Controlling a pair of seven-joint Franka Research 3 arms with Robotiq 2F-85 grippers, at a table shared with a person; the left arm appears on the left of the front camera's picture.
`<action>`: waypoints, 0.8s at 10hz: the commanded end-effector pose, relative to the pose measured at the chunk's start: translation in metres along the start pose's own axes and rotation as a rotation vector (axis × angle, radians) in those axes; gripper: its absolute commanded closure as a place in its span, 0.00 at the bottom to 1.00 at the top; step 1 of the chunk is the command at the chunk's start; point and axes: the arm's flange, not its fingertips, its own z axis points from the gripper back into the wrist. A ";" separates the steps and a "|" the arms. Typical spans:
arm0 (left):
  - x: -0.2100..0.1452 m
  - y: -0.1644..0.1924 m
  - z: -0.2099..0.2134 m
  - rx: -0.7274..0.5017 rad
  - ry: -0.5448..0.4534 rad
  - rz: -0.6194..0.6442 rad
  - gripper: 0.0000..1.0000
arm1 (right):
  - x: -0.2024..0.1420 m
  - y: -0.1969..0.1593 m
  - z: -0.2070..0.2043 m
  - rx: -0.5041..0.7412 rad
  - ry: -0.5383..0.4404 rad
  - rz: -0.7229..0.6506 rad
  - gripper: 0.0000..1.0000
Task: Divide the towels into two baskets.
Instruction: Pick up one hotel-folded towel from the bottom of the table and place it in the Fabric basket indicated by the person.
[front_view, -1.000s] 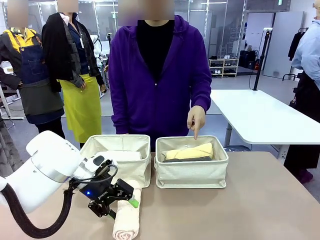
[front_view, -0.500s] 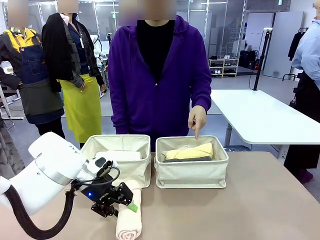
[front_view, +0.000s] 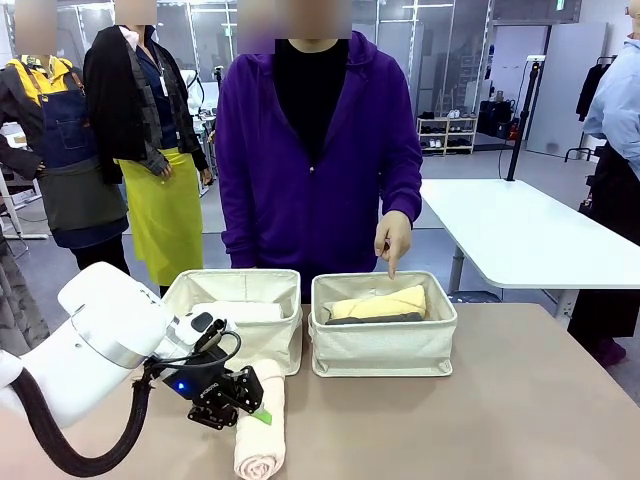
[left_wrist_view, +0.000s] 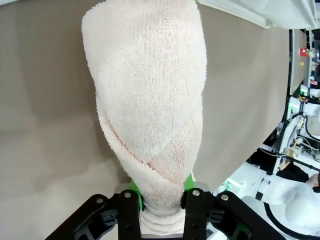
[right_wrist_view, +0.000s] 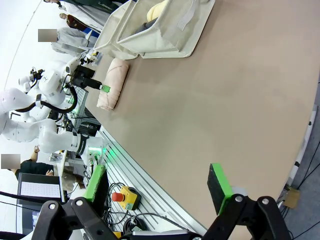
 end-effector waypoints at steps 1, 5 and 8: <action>0.000 -0.006 0.003 -0.015 -0.050 -0.011 0.94 | -0.002 0.003 0.001 0.010 -0.007 0.009 0.00; -0.016 -0.054 0.057 0.072 -0.054 -0.475 0.94 | -0.002 0.003 0.001 0.010 -0.007 0.009 0.00; -0.037 -0.085 0.079 0.072 0.038 -0.804 0.94 | -0.002 0.003 0.001 0.010 -0.007 0.009 0.00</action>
